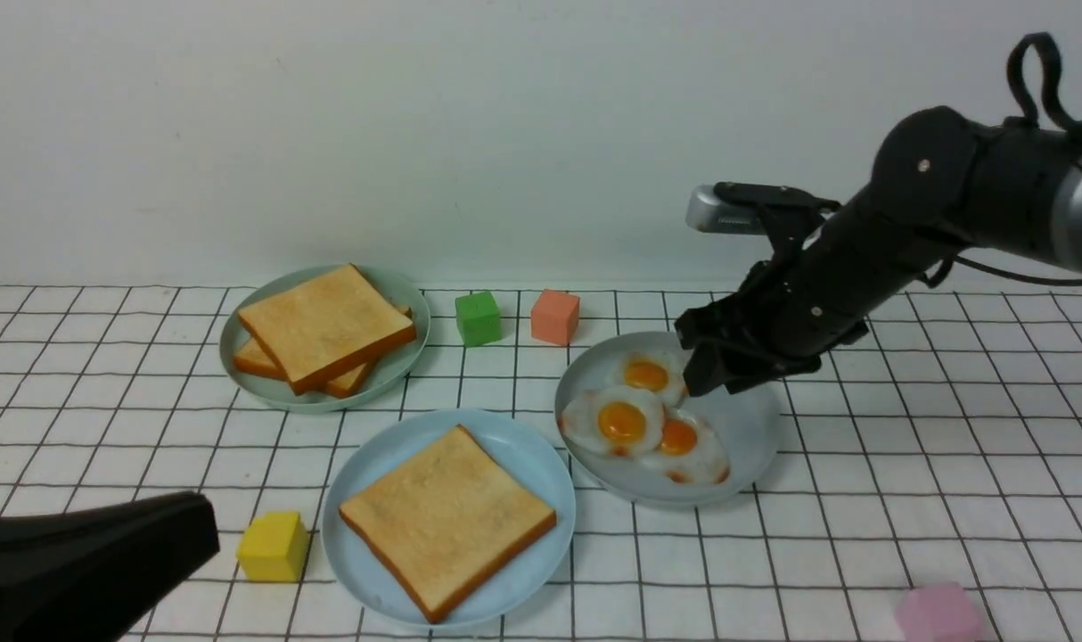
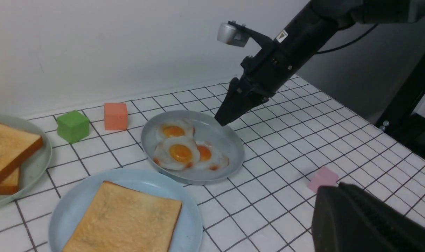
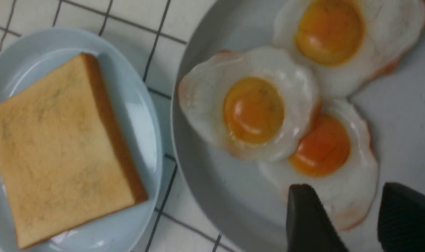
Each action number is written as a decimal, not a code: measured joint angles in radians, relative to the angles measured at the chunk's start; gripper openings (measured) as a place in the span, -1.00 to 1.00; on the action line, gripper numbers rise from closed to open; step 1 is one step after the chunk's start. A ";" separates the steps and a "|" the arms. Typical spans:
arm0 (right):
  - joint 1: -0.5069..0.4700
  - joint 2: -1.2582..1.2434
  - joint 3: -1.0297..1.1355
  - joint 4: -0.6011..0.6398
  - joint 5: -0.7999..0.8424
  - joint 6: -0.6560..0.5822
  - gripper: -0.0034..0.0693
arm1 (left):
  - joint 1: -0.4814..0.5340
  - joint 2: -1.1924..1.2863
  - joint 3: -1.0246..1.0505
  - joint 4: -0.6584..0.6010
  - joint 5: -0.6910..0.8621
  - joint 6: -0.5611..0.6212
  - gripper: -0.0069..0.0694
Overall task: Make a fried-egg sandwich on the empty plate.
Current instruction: Use the right arm to grab a fried egg, then use the right arm to place the fried egg on the slice of bread in the middle, then use the left arm to grab a slice of bread
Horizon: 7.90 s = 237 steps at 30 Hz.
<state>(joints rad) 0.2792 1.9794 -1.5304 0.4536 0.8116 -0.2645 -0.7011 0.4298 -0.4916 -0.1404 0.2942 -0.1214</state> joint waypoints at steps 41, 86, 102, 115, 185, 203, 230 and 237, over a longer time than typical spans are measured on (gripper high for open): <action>0.000 0.235 -0.122 0.202 -0.123 -0.044 -0.04 | 0.000 0.140 0.000 -0.024 -0.022 -0.017 -0.85; 0.005 0.226 -0.122 0.158 -0.089 -0.092 -0.38 | 0.000 0.140 0.000 -0.024 -0.023 -0.017 -0.81; 0.000 0.177 -0.120 0.165 -0.049 -0.105 -0.68 | 0.000 0.140 0.000 -0.024 -0.023 -0.017 -0.78; -0.045 -0.069 -0.120 0.251 0.163 -0.134 -0.69 | 0.000 0.140 0.000 0.055 -0.023 -0.017 -0.77; 0.179 -0.634 0.325 0.098 0.105 -0.081 -0.89 | 0.188 0.457 -0.164 0.119 0.241 -0.096 -0.82; 0.179 -1.098 0.541 -0.054 0.076 -0.025 -0.87 | 0.456 1.203 -0.821 0.112 0.479 0.219 -0.85; 0.179 -1.125 0.541 -0.053 0.130 0.051 -0.84 | 0.459 1.665 -1.064 0.417 0.285 0.345 0.20; 0.179 -1.125 0.541 -0.048 0.133 0.052 -0.84 | 0.459 1.700 -1.074 0.421 0.277 0.346 0.19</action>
<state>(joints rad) 0.4582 0.8543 -0.9892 0.4060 0.9445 -0.2127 -0.2419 2.1299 -1.5653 0.2801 0.5714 0.2245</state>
